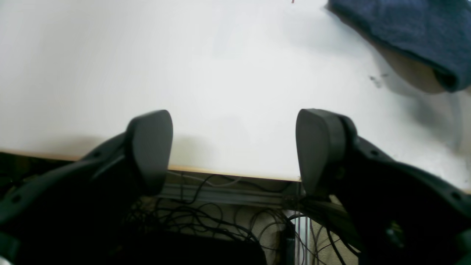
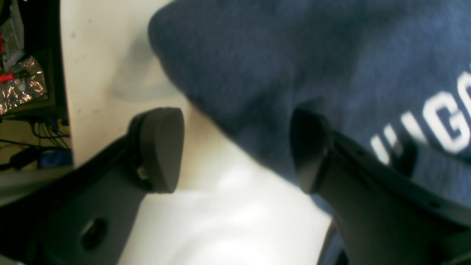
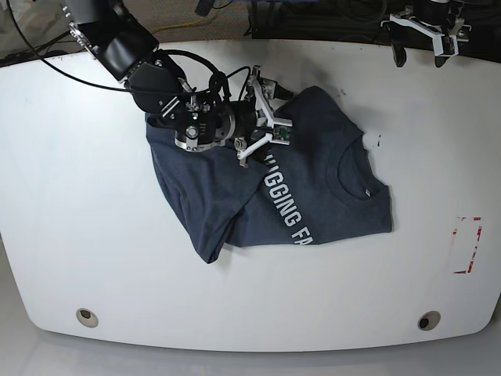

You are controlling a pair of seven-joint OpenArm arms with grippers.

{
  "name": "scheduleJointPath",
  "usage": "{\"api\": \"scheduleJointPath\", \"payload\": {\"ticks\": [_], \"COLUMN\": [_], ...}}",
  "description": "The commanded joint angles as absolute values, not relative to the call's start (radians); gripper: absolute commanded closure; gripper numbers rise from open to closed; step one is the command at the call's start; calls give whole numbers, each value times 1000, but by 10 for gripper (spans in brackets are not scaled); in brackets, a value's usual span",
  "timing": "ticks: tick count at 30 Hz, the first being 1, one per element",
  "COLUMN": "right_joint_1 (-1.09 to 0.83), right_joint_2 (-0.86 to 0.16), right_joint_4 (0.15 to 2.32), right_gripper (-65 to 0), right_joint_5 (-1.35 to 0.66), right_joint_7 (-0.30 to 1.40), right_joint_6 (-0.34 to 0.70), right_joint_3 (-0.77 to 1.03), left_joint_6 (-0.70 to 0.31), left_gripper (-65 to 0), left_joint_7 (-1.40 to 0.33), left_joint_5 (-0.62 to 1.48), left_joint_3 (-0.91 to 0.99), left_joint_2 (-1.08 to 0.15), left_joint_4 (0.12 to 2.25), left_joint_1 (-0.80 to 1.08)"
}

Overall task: Fold the T-shirt properly
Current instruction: 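Reach the right gripper down to the bunched navy shirt fabric, then grasp the shirt with the right gripper and drag it across the table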

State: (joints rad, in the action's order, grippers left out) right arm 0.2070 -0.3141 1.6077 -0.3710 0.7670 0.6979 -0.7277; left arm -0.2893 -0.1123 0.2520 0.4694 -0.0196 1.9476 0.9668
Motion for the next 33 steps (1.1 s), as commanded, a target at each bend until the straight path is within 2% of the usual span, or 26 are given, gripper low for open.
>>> {"api": "scheduleJointPath", "payload": {"ticks": [1, 12, 13, 16, 18, 20, 25, 33], "right_joint_1": [243, 245, 240, 229, 226, 223, 185, 120], "right_joint_2": [-289, -139, -131, -124, -122, -124, -147, -157], "right_joint_4": [1583, 1475, 1465, 1451, 1451, 1452, 1531, 1787], "right_gripper": [-431, -426, -411, -281, -114, -10, 0, 0], "right_joint_5": [-383, 8, 28, 64, 62, 62, 62, 62], "right_joint_7": [743, 716, 699, 657, 653, 653, 653, 657], "right_joint_6": [698, 698, 698, 698, 698, 698, 698, 698], "right_joint_3": [-720, -719, -719, -691, -656, -638, -564, -352], "left_joint_6": [-292, -292, -292, -292, -292, -292, -292, -292], "left_gripper": [-492, -492, -492, -492, -492, -492, -492, -492], "left_joint_7": [-85, -85, -85, -85, -85, -85, -87, -90], "left_joint_5": [259, 259, 259, 259, 259, 259, 257, 257], "left_joint_3": [475, 475, 475, 475, 475, 475, 476, 470], "left_joint_2": [-22, -24, -24, -24, -24, -24, -24, -24], "left_joint_4": [1963, 1963, 1963, 1963, 1963, 1963, 1962, 1968], "left_joint_1": [980, 980, 980, 980, 977, 969, 961, 941]}}
